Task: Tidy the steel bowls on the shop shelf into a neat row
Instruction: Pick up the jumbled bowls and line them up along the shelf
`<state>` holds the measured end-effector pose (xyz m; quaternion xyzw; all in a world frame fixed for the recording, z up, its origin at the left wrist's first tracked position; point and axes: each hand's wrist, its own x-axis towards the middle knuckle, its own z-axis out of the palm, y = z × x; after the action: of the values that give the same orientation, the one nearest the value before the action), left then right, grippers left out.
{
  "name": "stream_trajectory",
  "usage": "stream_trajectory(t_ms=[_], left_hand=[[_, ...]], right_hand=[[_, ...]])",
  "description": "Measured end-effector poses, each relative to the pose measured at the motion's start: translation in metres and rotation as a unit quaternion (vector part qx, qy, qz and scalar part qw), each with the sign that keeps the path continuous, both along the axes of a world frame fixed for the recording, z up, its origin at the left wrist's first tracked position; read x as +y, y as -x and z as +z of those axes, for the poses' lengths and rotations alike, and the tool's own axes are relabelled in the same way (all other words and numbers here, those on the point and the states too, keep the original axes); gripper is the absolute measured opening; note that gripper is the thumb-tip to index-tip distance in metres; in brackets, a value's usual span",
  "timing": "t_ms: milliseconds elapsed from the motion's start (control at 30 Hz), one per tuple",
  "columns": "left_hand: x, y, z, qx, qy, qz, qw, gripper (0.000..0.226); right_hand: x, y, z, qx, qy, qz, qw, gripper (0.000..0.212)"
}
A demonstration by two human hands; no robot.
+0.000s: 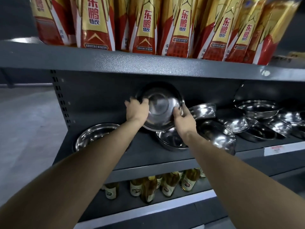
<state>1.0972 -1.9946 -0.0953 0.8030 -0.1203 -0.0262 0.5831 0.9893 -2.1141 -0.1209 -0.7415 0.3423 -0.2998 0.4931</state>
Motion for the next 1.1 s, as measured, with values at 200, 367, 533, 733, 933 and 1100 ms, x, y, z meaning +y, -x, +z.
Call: stream_trajectory(t_ms=[200, 367, 533, 733, 933, 1100], left_hand=[[0.016, 0.007, -0.004, 0.081, 0.062, 0.008, 0.995, 0.058], [0.021, 0.016, -0.013, 0.079, 0.075, 0.014, 0.994, 0.06], [0.014, 0.026, -0.014, 0.084, 0.086, 0.026, 0.992, 0.065], [0.009, 0.042, -0.022, 0.053, 0.055, -0.007, 0.997, 0.057], [0.01, 0.053, -0.032, -0.016, -0.077, -0.025, 0.997, 0.078], [0.014, 0.059, -0.038, -0.056, -0.16, -0.057, 0.984, 0.085]], right_hand=[[0.019, 0.024, -0.01, -0.08, -0.109, 0.019, 0.991, 0.054], [0.021, 0.036, -0.011, -0.072, -0.087, 0.005, 0.994, 0.046], [0.012, 0.048, -0.008, -0.077, -0.1, 0.02, 0.992, 0.059], [-0.001, 0.056, -0.002, -0.048, -0.166, 0.035, 0.984, 0.068], [-0.012, 0.048, -0.004, -0.053, -0.261, 0.039, 0.963, 0.031], [-0.02, 0.05, -0.008, -0.073, -0.346, 0.016, 0.935, 0.011]])
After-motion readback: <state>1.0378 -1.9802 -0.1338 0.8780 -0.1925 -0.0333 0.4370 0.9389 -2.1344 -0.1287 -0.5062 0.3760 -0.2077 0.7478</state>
